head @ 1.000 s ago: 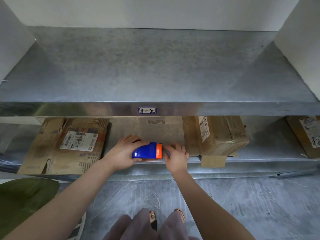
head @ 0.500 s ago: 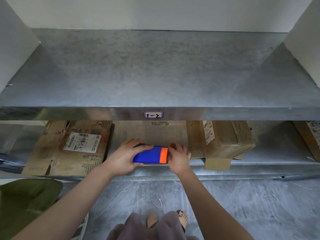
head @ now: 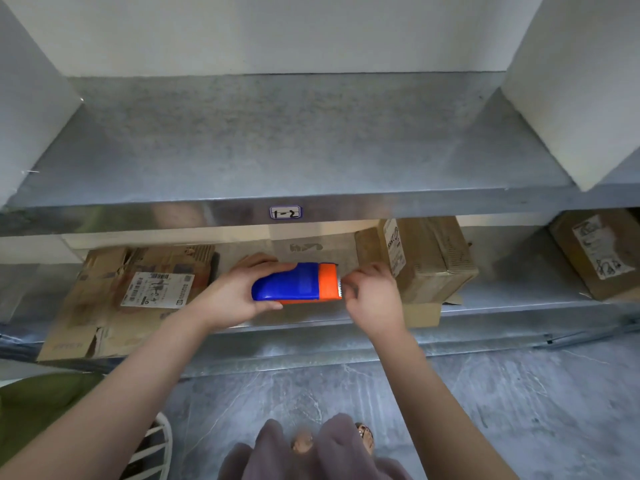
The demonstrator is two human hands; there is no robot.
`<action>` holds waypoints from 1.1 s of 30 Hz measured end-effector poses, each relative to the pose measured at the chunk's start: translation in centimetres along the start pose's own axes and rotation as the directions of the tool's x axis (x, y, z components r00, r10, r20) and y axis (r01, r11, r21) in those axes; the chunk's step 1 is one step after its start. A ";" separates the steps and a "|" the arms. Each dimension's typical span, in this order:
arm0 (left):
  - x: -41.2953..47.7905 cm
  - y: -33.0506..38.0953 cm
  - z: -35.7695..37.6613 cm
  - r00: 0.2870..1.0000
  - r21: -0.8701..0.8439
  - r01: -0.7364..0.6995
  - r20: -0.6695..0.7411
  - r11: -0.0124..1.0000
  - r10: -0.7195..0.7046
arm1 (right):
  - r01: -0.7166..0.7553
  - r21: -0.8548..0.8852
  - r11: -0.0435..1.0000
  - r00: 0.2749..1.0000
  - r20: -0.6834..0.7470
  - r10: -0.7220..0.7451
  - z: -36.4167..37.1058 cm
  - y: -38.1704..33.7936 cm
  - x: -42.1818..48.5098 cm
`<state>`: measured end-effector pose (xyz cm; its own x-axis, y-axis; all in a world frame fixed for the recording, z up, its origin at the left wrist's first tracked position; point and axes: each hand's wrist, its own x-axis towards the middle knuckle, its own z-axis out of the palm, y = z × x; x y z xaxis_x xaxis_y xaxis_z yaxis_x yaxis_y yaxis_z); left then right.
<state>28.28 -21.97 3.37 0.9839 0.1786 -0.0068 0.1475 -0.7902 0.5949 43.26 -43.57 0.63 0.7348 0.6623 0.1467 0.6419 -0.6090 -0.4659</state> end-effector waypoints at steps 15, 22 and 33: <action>0.8 8.5 1.6 0.990 -0.040 -0.076 -0.119 0.996 0.071 | -0.107 -0.169 0.980 0.988 -0.130 0.086 -14.4 9.6 -3.3; 1.7 10.5 3.8 0.985 0.025 0.016 -0.169 1.000 -0.012 | -0.244 -0.205 0.948 0.967 0.022 0.254 -20.1 17.7 -1.4; 2.8 13.0 4.1 0.978 0.116 0.124 -0.182 0.986 -0.102 | -0.251 -0.090 0.964 0.953 0.155 0.262 -18.0 21.8 0.4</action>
<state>33.40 -34.17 7.83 0.9290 0.3616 0.0790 0.2791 -0.8244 0.4924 61.48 -64.43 6.29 0.8344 0.5386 -0.1174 0.4542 -0.7924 -0.4073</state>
